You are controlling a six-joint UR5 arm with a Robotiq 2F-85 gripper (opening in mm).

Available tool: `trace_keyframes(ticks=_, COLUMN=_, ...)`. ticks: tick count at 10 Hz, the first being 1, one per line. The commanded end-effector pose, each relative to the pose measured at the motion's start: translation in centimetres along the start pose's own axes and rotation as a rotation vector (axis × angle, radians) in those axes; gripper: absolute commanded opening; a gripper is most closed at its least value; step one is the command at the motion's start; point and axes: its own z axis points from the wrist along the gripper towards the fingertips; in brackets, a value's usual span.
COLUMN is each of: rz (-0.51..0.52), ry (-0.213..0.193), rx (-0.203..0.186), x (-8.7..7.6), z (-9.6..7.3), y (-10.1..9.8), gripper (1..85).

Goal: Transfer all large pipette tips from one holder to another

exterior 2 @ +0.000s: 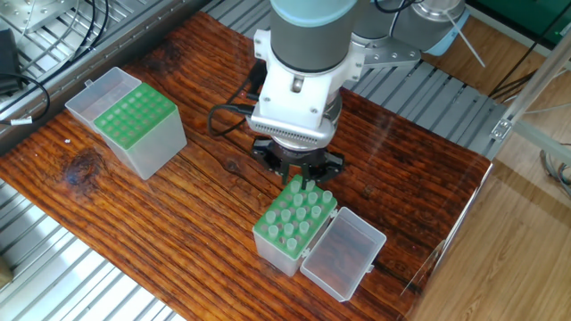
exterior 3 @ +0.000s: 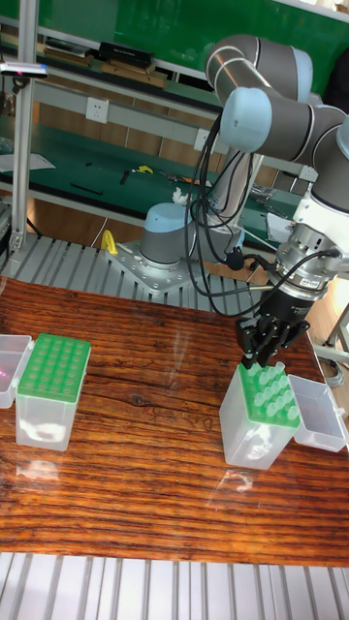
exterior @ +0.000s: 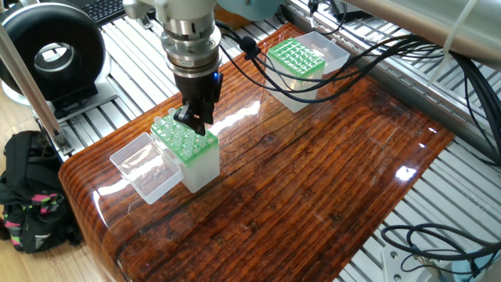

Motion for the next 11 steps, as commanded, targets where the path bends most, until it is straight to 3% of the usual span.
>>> trace_keyframes(ticks=1, rz=-0.03, ry=0.0, rx=-0.003, x=0.3, z=-0.1, y=-0.1, gripper=32.7)
trace_keyframes(ticks=2, rz=-0.08, ry=0.009, rx=0.015, x=0.5, z=-0.1, y=-0.7, gripper=32.7)
trace_keyframes(ticks=5, rz=-0.165, ry=-0.003, rx=-0.01, x=0.1, z=-0.6, y=-0.7, gripper=32.7)
trace_keyframes(ticks=8, rz=-0.415, ry=-0.015, rx=-0.057, x=0.3, z=-0.6, y=0.2, gripper=32.7)
trace_keyframes(ticks=10, rz=-0.529, ry=-0.016, rx=-0.002, x=0.2, z=-0.4, y=-1.2, gripper=33.3)
trace_keyframes(ticks=11, rz=-0.538, ry=-0.013, rx=0.002, x=0.4, z=-0.2, y=-1.2, gripper=33.3)
